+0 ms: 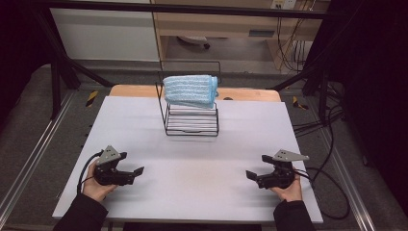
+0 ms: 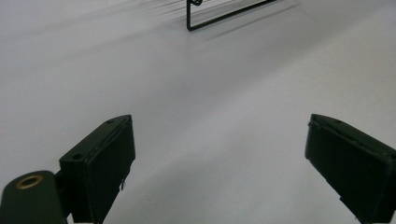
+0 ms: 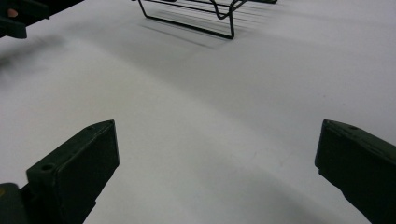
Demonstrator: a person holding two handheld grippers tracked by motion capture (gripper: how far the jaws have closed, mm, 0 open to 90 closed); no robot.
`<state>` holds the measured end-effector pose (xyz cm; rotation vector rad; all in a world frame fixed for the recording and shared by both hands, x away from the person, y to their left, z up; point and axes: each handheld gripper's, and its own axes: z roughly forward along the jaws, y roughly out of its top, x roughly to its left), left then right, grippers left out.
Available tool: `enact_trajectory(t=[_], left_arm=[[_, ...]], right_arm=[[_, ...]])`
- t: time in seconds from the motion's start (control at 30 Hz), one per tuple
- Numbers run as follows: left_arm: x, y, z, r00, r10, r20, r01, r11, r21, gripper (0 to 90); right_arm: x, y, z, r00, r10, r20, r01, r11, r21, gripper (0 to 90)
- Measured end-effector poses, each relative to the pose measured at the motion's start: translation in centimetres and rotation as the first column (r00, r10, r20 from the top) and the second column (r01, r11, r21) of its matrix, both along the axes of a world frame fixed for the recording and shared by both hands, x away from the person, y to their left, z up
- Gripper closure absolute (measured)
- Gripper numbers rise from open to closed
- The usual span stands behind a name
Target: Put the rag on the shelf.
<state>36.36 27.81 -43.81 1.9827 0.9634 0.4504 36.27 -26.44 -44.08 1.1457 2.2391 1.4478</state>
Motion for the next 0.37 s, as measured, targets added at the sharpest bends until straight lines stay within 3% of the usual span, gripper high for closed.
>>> enact_trajectory(t=[0.37], left_arm=[[-0.23,0.22,-0.61,1.0,-0.004,-0.007,0.004,1.0,0.006,8.3]], right_arm=[[-0.26,-0.31,-0.62,0.9999,0.003,-0.011,-0.003,0.9995,-0.03,0.4]])
